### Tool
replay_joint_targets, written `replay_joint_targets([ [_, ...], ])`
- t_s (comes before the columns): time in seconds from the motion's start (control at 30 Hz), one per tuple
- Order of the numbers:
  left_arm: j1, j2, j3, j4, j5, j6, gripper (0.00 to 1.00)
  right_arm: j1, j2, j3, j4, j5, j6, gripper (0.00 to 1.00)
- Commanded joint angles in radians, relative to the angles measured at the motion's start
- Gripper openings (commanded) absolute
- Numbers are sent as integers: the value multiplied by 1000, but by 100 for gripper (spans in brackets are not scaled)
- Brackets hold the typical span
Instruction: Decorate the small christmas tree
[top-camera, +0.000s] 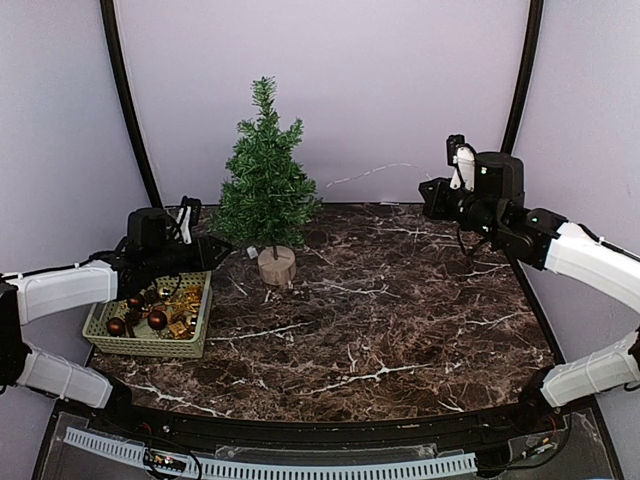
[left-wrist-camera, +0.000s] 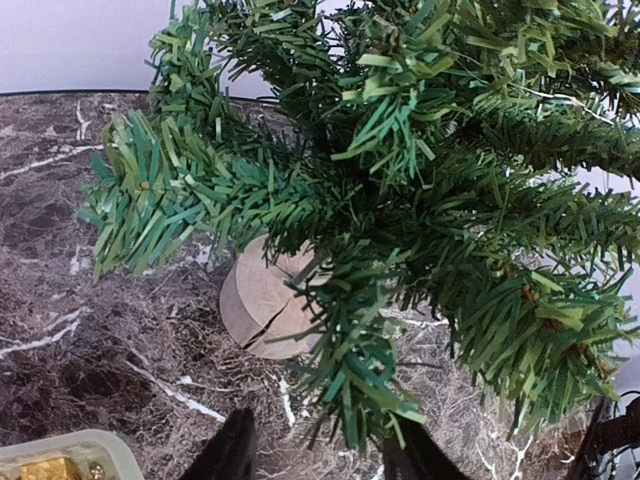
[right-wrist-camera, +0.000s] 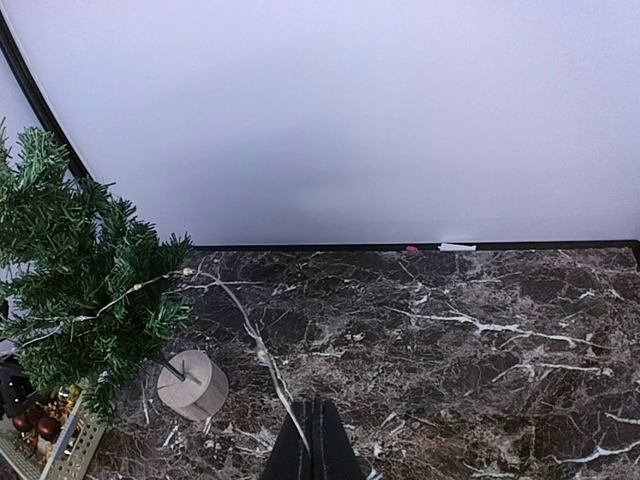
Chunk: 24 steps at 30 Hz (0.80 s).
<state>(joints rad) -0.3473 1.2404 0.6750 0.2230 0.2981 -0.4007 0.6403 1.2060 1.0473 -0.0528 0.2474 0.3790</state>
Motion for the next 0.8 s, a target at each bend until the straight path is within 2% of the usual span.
replay_joint_targets([
  [0.0,-1,3,41,61,45,24,35,-5,-15,-2,31,33,-5,0],
  [0.07,-1,3,48,57,53,40,25,-6,-19,-1,16,50,-7,0],
  [0.13,-1,-5,49,50,51,54,10,-5,-29,-1,3,50,-10,0],
  [0.2,-1,-18,38,50,35,59,2,-5,-43,-7,-3,33,-22,0],
  [0.33,8,-38,13,46,-6,61,0,-6,-65,-8,-36,-13,-44,0],
  [0.47,93,3,3,111,87,39,0,-3,-56,9,-61,-45,-47,0],
  [0.57,138,80,35,168,180,30,0,-1,-41,22,-60,-56,-43,0],
  [0.77,177,260,159,212,239,76,0,11,3,42,-32,-79,-33,0],
])
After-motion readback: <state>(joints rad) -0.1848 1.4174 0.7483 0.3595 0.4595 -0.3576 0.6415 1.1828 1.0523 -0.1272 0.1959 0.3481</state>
